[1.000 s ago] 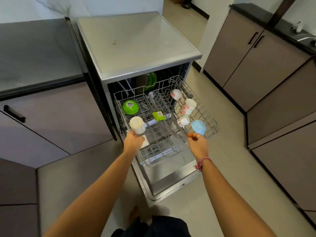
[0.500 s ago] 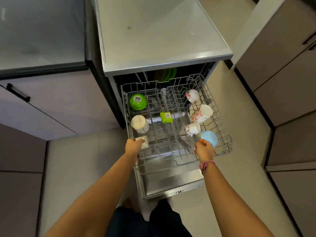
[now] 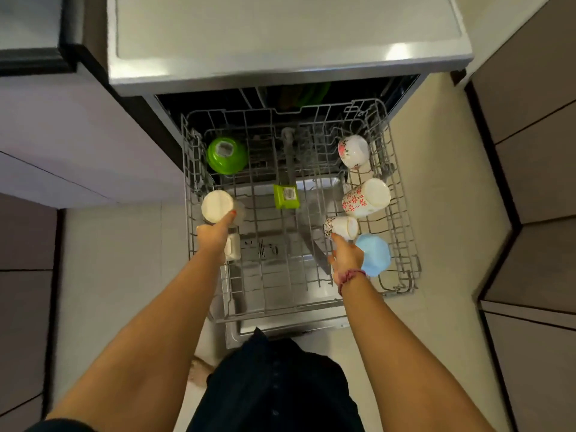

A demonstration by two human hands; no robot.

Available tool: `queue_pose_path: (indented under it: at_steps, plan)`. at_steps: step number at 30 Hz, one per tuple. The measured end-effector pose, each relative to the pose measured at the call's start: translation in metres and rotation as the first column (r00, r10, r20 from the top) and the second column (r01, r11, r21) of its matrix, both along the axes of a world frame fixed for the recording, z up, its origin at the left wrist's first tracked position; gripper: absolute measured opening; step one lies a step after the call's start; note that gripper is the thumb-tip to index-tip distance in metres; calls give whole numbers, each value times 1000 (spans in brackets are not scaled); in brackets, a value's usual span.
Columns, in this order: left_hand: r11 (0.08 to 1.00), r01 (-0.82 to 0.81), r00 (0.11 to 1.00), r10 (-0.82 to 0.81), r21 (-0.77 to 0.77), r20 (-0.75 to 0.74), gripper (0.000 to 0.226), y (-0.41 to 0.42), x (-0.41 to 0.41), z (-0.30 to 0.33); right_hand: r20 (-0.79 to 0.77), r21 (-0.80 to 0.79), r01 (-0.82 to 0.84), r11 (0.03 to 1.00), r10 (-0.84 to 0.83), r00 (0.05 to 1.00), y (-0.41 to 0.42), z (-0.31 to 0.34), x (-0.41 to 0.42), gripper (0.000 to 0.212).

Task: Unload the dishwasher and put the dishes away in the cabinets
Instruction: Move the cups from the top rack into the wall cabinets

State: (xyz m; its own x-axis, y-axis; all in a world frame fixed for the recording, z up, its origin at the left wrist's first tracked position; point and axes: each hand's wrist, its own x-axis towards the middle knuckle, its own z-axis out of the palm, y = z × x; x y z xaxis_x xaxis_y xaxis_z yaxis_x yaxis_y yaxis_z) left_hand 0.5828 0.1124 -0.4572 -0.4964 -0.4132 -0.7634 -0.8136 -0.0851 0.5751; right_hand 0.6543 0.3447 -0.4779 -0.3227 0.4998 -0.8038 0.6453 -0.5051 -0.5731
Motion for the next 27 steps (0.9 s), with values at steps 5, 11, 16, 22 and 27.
queue_pose_path:
  at_steps: [5,11,16,22,27]
  plan:
    - [990,-139,990,139,-4,19,95,12,-17,-16,42,-90,132,987,-128,991,-6,-22,-18,35]
    - [947,-315,948,317,-62,31,119,25,-39,-27,76,-52,275,960,-271,960,-6,-37,-47,66]
    - [944,-324,944,327,-69,49,112,37,-41,-31,95,-63,417,907,-410,907,-2,-50,-55,109]
    - [911,-396,917,400,-116,11,95,42,-33,-26,105,53,369,928,-373,922,2,-49,-49,66]
    - [874,-480,877,477,-74,-56,92,48,-24,-9,19,114,333,936,-337,941,-9,-27,-46,64]
